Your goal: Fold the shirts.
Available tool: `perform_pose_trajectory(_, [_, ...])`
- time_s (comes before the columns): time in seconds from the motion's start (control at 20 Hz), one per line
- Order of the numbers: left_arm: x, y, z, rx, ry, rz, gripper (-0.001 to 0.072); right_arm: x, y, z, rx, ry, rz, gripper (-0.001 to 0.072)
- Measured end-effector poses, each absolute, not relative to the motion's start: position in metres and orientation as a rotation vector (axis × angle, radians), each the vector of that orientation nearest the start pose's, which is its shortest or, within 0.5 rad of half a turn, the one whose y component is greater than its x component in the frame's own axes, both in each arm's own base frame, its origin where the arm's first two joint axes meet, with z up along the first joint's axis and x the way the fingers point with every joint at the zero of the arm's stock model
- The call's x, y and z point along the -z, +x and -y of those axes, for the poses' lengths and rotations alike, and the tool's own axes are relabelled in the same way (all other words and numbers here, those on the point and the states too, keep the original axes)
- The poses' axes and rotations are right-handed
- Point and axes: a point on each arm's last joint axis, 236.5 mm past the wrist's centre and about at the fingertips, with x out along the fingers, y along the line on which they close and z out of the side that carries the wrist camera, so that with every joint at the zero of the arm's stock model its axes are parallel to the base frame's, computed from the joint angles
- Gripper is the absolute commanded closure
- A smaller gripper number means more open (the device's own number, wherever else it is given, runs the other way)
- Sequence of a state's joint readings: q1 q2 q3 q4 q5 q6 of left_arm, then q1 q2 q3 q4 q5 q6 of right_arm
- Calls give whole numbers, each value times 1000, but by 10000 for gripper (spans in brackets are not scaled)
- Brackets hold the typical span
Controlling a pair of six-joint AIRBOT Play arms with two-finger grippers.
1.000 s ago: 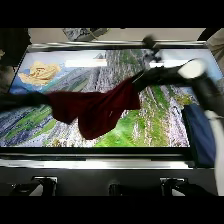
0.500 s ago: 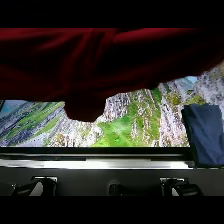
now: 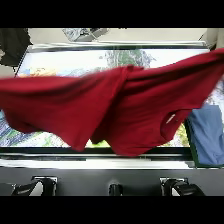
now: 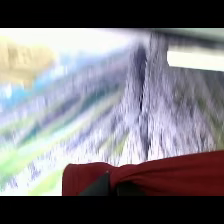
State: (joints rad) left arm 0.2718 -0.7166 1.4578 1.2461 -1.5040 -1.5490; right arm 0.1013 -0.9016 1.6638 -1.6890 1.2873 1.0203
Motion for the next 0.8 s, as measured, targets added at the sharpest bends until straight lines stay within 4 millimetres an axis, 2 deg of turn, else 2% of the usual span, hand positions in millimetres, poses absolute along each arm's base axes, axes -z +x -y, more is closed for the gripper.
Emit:
perform_pose_trajectory(0.2, [-138,299,8,72,-336,-1040,685,-221,438,-30,-262,-615,-748,668])
perform_pose_trajectory(0.35, [-49,333,4,60,-401,-1206,684,-139,504,-55,-318,-512,-797,667])
perform_pose_trajectory(0.4, [-23,347,2,58,-415,-1247,684,-113,522,-61,-323,-465,-808,668])
perform_pose_trajectory(0.5, [15,378,-1,69,-436,-1289,683,-77,549,-74,-322,-360,-802,669])
perform_pose_trajectory(0.65, [54,417,-1,97,-468,-1321,683,-32,569,-89,-319,-209,-826,667])
perform_pose_trajectory(0.7, [62,427,-1,106,-477,-1328,647,-22,572,-93,-320,-168,-837,608])
perform_pose_trajectory(0.75, [67,438,-2,110,-484,-1320,466,-13,572,-96,-324,-137,-850,401])
perform_pose_trajectory(0.8, [68,445,-2,117,-489,-1315,218,-10,574,-99,-326,-108,-851,243])
